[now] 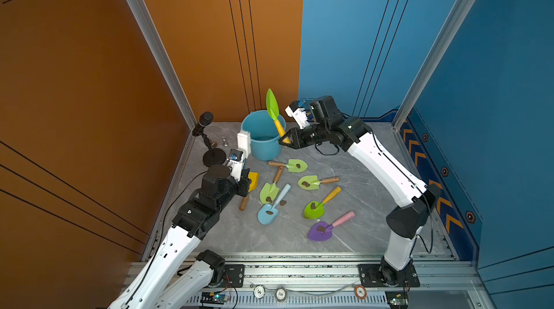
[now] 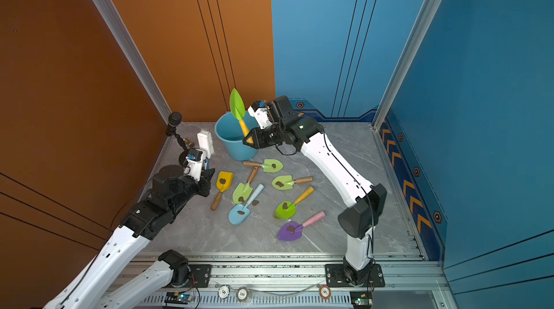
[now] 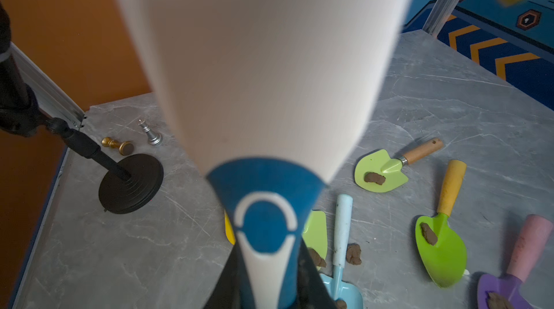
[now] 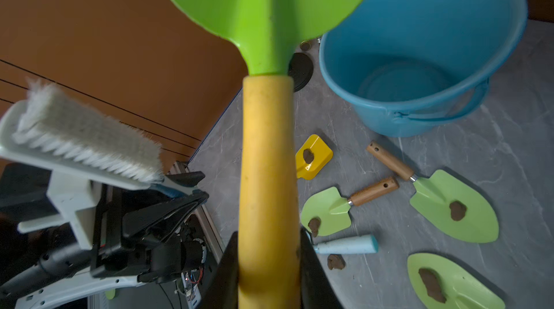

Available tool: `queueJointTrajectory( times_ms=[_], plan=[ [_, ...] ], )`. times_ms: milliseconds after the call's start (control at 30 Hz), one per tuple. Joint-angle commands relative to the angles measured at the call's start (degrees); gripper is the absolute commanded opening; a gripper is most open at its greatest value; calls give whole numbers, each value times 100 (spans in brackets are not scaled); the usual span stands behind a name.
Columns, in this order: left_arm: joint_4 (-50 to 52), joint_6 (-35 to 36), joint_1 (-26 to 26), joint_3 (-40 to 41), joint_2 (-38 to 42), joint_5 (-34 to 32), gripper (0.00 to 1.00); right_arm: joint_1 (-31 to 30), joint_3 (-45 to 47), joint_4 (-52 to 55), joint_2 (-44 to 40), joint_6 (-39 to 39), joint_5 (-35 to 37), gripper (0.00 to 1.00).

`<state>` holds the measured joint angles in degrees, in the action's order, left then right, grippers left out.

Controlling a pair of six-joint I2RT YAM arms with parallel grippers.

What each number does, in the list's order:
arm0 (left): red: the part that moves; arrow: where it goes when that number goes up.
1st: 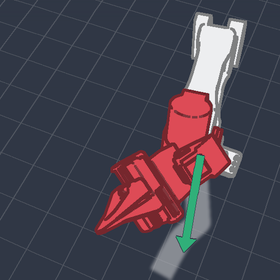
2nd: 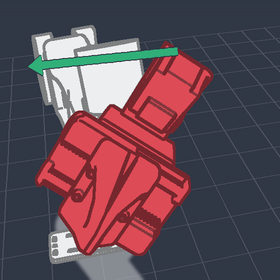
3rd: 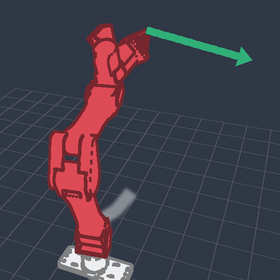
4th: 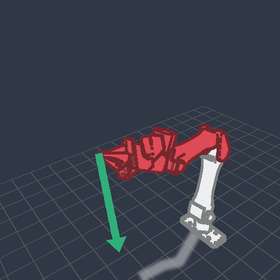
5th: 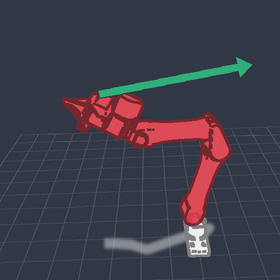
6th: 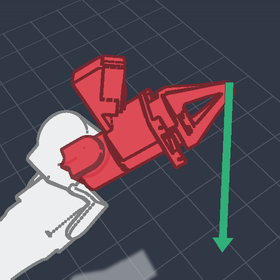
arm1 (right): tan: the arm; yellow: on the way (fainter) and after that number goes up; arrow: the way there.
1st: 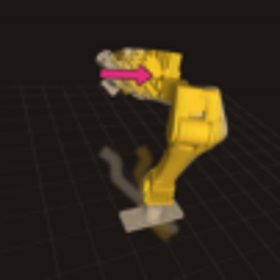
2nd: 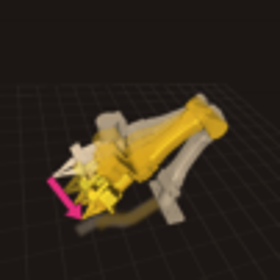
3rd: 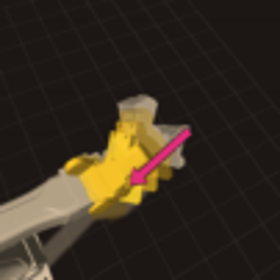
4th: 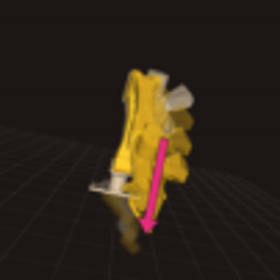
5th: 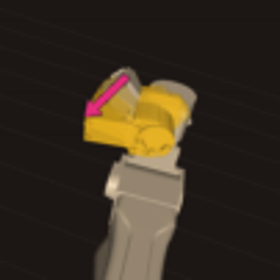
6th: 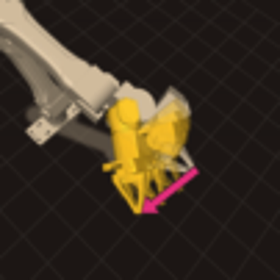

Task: Brush the soil off the hand trowel and place it into the bucket
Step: Place the hand trowel in the bucket.

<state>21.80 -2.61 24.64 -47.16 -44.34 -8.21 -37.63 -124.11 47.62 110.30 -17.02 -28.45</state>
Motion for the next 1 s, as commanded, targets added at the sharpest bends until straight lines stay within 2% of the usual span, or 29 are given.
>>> queueJointTrajectory(
  times_ms=[0,133,300,667,967],
  plan=[
    [-374,-4,-83,84,94,-276,0,-50,-900,533,762,295,369,9],
    [-395,41,-74,165,150,-373,0,-88,-1643,624,1593,178,381,11],
    [-374,49,-57,179,213,-438,0,-137,-1818,504,2041,66,532,13],
    [-297,84,3,168,358,-578,0,-186,-1822,350,2253,6,1033,23],
    [-317,105,23,199,430,-589,0,-130,-1818,203,2380,-297,957,27]
  ],
)
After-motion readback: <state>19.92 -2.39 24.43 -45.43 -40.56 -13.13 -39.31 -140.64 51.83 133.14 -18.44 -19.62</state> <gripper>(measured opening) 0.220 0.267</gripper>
